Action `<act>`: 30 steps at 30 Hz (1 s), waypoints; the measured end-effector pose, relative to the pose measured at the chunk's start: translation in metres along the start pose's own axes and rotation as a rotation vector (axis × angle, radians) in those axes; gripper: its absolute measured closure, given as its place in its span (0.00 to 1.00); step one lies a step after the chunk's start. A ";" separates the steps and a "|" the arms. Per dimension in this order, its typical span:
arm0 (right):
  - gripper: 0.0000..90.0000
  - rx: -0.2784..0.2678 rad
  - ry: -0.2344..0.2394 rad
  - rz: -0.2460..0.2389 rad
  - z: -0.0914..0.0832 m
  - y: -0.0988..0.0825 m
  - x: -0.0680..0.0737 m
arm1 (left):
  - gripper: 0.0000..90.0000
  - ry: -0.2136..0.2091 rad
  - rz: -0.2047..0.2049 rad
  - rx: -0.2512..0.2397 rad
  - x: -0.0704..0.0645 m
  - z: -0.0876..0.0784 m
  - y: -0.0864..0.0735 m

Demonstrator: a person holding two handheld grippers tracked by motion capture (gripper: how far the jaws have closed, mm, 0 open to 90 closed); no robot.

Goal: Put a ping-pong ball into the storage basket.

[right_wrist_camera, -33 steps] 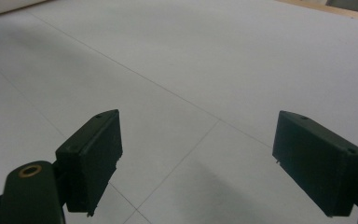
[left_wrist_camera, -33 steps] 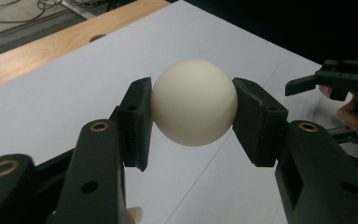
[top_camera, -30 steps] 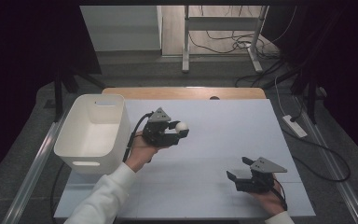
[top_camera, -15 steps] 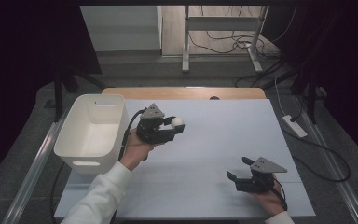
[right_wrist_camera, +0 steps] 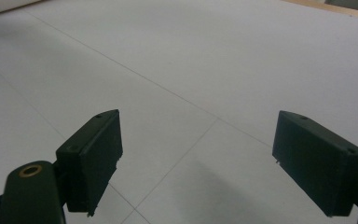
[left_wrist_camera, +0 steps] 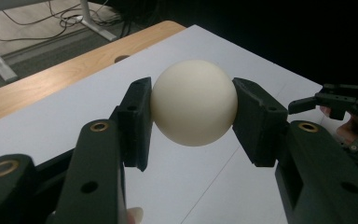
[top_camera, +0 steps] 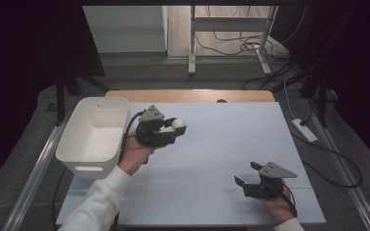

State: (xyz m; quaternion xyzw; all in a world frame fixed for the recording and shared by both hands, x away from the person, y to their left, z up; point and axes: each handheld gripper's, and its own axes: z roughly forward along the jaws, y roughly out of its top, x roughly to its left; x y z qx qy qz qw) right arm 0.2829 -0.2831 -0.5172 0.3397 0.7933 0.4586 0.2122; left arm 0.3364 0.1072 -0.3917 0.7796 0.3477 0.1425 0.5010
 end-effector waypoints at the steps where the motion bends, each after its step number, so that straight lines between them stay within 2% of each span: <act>1: 0.18 -0.001 0.000 0.000 0.000 0.000 0.000 | 0.56 0.005 -0.001 -0.002 0.001 -0.002 0.000; 13: 0.18 -0.007 -0.001 0.000 -0.001 0.001 0.000 | 0.56 0.045 -0.013 -0.017 0.009 -0.018 0.000; 30: 0.18 -0.007 -0.001 0.000 -0.001 0.001 0.000 | 0.56 0.075 -0.034 -0.034 0.020 -0.030 -0.001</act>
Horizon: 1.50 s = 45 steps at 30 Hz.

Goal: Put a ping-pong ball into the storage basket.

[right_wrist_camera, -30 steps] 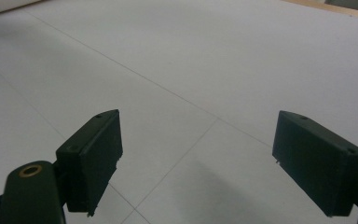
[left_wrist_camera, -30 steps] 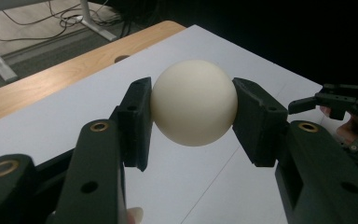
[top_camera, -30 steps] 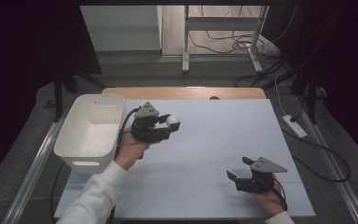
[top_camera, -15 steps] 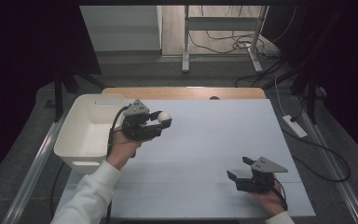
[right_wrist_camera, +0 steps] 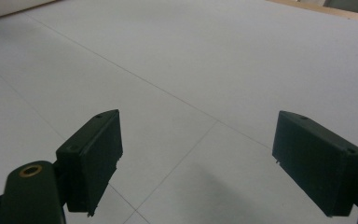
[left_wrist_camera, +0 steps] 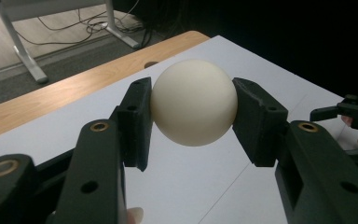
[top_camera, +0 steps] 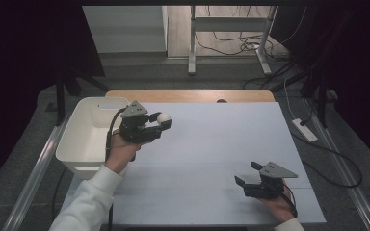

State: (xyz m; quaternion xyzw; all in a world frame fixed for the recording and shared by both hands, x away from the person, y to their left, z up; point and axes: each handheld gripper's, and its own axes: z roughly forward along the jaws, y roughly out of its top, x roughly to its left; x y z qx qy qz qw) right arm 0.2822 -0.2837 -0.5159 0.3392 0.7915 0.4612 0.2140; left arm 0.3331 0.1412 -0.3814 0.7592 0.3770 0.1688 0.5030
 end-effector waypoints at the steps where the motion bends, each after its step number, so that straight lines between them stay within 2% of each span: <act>1: 0.18 0.000 0.000 0.000 0.000 0.000 0.000 | 0.56 0.002 0.000 0.000 0.001 0.000 0.000; 12: 0.18 0.000 -0.001 -0.001 0.000 0.000 0.000 | 0.56 0.030 -0.011 -0.003 0.009 -0.009 -0.003; 45: 0.18 0.002 -0.003 -0.002 0.001 0.000 0.000 | 0.56 0.130 -0.079 -0.018 0.043 -0.029 -0.015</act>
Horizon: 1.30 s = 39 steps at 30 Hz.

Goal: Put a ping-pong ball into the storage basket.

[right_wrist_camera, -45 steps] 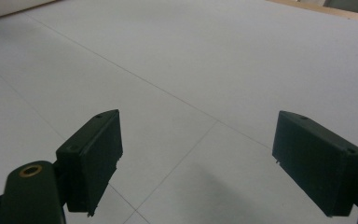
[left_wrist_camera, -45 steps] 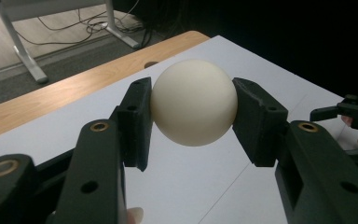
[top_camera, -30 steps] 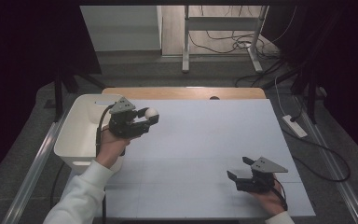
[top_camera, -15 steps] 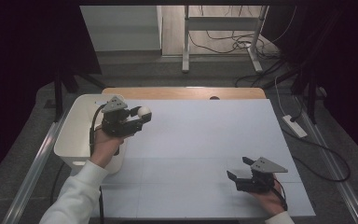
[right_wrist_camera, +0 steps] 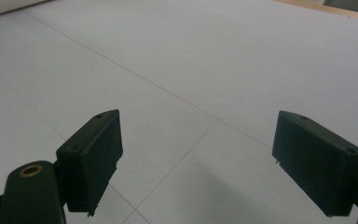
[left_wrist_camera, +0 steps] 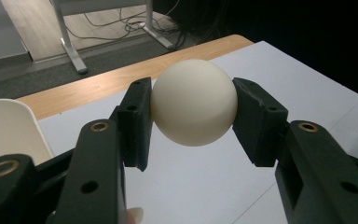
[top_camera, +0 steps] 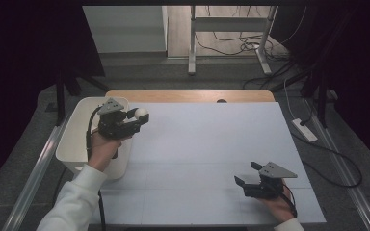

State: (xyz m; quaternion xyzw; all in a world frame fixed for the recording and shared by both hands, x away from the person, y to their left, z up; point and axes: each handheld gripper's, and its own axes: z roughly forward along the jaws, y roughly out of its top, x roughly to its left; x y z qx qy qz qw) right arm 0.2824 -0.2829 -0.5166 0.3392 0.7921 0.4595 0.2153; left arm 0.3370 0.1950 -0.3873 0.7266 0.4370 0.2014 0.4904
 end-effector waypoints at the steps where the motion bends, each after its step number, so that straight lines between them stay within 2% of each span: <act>1: 0.18 0.001 0.000 0.001 0.000 0.000 0.000 | 0.56 0.000 0.000 0.000 0.000 0.000 0.000; 22: 0.18 0.002 -0.004 0.001 0.000 0.000 0.000 | 0.56 0.058 -0.032 -0.004 0.019 -0.011 -0.001; 39: 0.18 0.003 -0.007 -0.002 0.000 0.000 0.000 | 0.56 0.152 -0.086 0.005 0.045 -0.020 -0.004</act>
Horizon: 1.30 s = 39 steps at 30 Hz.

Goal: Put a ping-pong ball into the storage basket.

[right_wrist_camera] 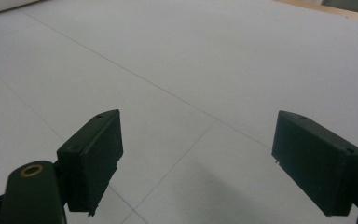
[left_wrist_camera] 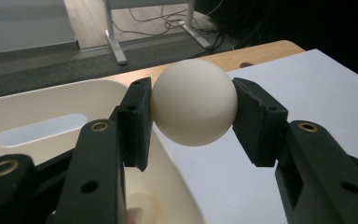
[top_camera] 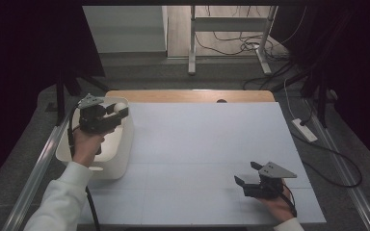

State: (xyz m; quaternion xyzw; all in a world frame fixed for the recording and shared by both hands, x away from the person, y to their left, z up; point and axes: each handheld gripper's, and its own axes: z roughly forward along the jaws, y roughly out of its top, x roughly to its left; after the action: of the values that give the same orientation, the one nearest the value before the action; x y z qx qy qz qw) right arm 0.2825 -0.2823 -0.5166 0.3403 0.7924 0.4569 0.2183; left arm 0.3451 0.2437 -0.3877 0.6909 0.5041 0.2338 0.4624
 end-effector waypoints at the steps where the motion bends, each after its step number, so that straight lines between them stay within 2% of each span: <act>1: 0.18 0.001 0.001 -0.001 0.000 0.000 0.000 | 0.56 0.006 -0.006 0.002 0.002 0.000 0.000; 12: 0.19 0.002 -0.001 0.000 0.000 0.000 0.000 | 0.56 0.046 -0.040 0.031 0.016 0.008 -0.002; 26: 0.18 -0.001 0.001 -0.002 0.000 0.000 0.000 | 0.56 0.076 -0.065 0.118 0.024 0.027 -0.006; 39: 0.18 0.000 0.000 -0.003 0.000 0.000 0.000 | 0.56 0.112 -0.082 0.188 0.034 0.038 -0.011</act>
State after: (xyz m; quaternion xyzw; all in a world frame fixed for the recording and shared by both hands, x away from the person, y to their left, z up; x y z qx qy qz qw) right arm 0.2823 -0.2824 -0.5167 0.3392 0.7928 0.4566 0.2190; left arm 0.3827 0.2604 -0.4194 0.6959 0.5768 0.2048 0.3757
